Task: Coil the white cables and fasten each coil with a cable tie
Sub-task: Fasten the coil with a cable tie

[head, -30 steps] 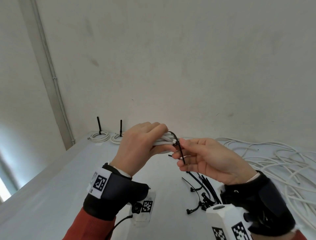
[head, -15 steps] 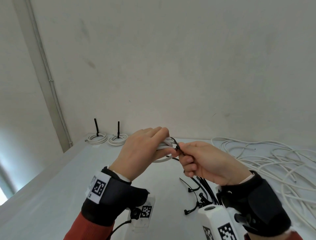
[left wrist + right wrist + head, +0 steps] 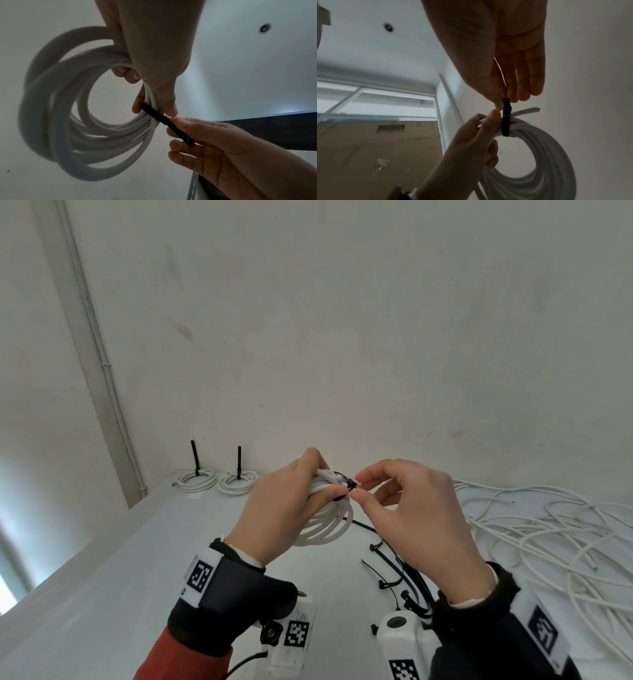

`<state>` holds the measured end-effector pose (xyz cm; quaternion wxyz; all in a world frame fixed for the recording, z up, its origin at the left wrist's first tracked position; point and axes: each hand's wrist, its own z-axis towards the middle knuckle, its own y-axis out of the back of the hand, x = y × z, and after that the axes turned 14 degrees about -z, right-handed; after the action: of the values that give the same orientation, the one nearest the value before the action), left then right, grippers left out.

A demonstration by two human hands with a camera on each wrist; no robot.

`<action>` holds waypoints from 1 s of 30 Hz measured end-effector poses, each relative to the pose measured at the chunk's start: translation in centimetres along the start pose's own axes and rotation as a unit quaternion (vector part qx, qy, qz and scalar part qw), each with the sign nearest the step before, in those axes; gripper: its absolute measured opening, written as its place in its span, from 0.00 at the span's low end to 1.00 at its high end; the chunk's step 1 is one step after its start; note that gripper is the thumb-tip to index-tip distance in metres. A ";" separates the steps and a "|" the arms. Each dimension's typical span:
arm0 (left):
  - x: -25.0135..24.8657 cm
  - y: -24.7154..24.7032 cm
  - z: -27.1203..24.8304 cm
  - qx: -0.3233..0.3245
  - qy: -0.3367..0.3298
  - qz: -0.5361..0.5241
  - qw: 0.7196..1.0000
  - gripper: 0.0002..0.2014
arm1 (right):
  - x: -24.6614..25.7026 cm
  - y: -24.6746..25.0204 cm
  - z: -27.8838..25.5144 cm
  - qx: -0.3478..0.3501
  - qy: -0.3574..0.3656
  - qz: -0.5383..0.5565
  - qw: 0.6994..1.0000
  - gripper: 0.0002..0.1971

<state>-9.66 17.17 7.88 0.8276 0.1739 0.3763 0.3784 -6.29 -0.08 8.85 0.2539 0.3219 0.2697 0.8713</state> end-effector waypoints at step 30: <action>-1.6 -0.1 -0.1 -0.028 0.016 -0.200 0.979 0.19 | -1.5 -0.6 0.8 -0.092 0.126 0.042 0.987 0.04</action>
<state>-10.41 15.86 8.54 0.8848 0.0657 0.4061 0.2188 -4.58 -0.33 8.30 0.2096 0.1954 0.2045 0.9360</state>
